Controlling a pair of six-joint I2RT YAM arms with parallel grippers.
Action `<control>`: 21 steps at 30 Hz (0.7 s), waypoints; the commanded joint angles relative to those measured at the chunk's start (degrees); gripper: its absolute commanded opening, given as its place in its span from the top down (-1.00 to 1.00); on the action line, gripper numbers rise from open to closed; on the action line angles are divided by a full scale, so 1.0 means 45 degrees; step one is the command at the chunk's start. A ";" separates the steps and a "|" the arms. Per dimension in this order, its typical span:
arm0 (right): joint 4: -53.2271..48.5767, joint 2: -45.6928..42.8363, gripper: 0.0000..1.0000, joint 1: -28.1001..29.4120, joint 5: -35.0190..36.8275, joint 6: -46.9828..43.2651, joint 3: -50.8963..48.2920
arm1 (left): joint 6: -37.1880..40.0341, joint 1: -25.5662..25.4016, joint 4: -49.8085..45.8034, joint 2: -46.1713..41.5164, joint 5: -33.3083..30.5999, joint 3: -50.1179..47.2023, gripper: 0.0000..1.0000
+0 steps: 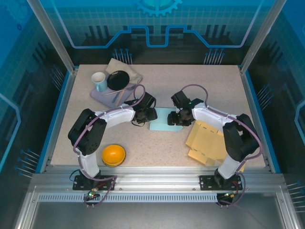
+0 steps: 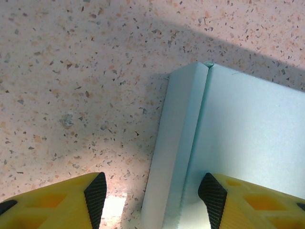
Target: Fold the paper box
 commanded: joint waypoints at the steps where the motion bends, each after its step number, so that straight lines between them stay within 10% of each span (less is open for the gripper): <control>1: 0.0645 0.0618 -0.12 -0.0480 -0.0559 0.0317 -0.0224 | 0.0724 0.0230 -0.1217 0.0627 -0.0083 0.0197 -0.19; 21: 0.1708 0.0811 -0.05 -0.2027 -0.1514 0.0366 -0.0185 | 0.1431 0.0290 -0.1861 0.1108 -0.0012 0.1665 -0.19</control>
